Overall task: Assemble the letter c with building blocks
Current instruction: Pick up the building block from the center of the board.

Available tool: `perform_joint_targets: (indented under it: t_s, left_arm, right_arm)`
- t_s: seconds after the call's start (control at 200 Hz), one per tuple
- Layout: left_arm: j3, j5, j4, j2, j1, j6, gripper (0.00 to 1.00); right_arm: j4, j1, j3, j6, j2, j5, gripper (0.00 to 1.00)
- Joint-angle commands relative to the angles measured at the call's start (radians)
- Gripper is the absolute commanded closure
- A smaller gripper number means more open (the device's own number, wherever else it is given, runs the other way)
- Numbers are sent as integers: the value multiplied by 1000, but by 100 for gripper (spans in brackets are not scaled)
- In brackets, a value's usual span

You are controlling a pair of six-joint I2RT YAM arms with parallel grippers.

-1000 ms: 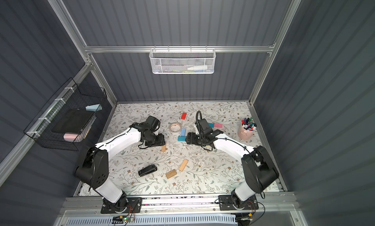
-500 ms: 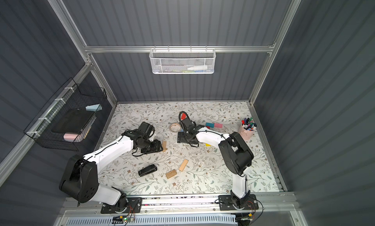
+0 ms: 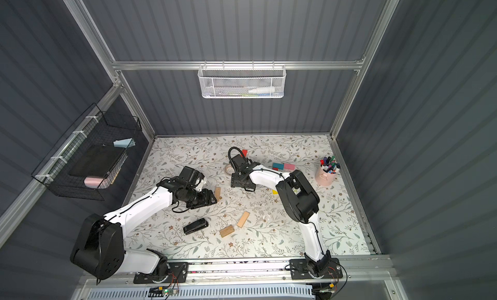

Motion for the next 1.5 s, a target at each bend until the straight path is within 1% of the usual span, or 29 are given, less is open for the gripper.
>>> perform_joint_targets:
  t_s: [0.0,0.215,0.455,0.575,0.735,0.951,1.081,1.276,1.496]
  left_arm:
    - [-20,23,30,-12,7,-15,34]
    - [-36,33,49,-18,7,-12,33]
    - [-50,42,76,-8,7,-26,33]
    - [-48,38,84,2,8,-33,33]
    - [-47,16,93,13,9,-36,33]
    - [-46,12,120,43,37,-40,36]
    - [-50,40,145,60,75,-46,38]
    - [-56,43,150,74,116,-44,42]
    - [-81,40,160,68,141,-45,42]
  right_arm:
    - [-64,9,39,-3,24,36,22]
    - [-89,10,64,-12,45,45,25]
    - [-99,13,82,-23,66,34,33]
    - [-96,13,84,-23,69,33,34]
    - [-85,19,84,-13,63,-10,39]
    - [-37,55,70,13,30,-53,40]
    - [-7,70,64,29,19,-57,39]
    - [16,75,88,50,23,-72,39]
    - [29,82,138,67,51,-102,39]
